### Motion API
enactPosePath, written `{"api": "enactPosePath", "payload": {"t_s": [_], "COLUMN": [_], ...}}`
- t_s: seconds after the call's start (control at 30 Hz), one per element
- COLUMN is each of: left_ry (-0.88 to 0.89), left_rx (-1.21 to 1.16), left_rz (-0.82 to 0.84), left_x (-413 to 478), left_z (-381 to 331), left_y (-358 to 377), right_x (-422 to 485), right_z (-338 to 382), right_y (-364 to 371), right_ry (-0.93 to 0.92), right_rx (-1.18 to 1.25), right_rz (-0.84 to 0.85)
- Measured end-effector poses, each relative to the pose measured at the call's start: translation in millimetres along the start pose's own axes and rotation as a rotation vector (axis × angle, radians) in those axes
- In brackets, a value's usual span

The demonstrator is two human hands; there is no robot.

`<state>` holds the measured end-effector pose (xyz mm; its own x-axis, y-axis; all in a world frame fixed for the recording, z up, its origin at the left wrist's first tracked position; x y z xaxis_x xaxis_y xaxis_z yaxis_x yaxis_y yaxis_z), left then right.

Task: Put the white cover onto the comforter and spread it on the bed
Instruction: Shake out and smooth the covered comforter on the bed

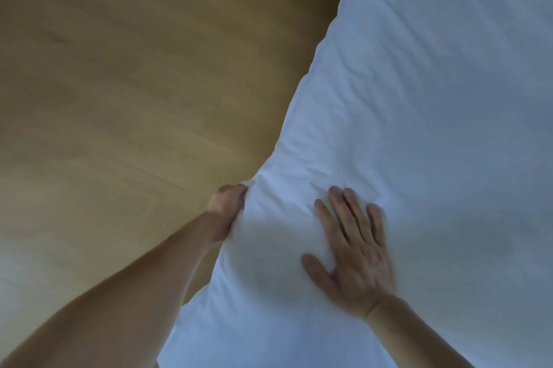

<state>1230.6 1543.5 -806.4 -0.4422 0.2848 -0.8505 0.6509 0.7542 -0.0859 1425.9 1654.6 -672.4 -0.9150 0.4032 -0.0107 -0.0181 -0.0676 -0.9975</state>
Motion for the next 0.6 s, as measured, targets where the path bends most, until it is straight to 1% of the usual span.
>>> {"api": "enactPosePath", "payload": {"t_s": [0.03, 0.07, 0.17, 0.23, 0.3, 0.4, 0.5, 0.57, 0.6], "left_ry": [-0.032, -0.012, 0.156, 0.177, 0.168, 0.135, 0.099, 0.005, -0.028], "left_rx": [-0.023, 0.019, 0.347, 0.452, 0.545, 0.642, 0.85, 0.86, 0.794], "left_rz": [0.002, -0.049, -0.265, -0.318, -0.35, -0.332, -0.248, -0.185, -0.13], "left_x": [1, 4, 15, 19, 25, 30, 45, 55, 57], "left_z": [0, 0, 4, 21, 37, 41, 28, 18, 8], "left_y": [0, -4, -29, -43, -49, -37, -21, -13, -3], "right_x": [3, 10, 41, 58, 67, 73, 78, 79, 78], "right_z": [-1, -3, -16, -24, -34, -53, -63, -61, -61], "right_y": [-3, -4, -6, -6, -6, -9, -5, -2, -1], "right_ry": [0.025, 0.07, 0.255, 0.33, 0.361, 0.403, 0.462, 0.464, 0.465], "right_rx": [-0.007, -0.023, -0.046, -0.08, -0.103, -0.125, -0.092, -0.055, -0.033], "right_rz": [-0.004, -0.011, -0.033, -0.023, -0.017, -0.03, -0.004, 0.021, 0.026]}}
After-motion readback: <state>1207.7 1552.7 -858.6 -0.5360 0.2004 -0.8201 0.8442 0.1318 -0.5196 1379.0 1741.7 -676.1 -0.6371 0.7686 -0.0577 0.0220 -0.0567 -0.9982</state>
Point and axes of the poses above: each hand's wrist, its own x-axis towards the middle knuckle, its own y-axis out of the palm, z = x × y, the point moved 5 cm from there along x, towards the middle knuckle, and after that the axes turned 1 degree about y, right-handed, at the moved point
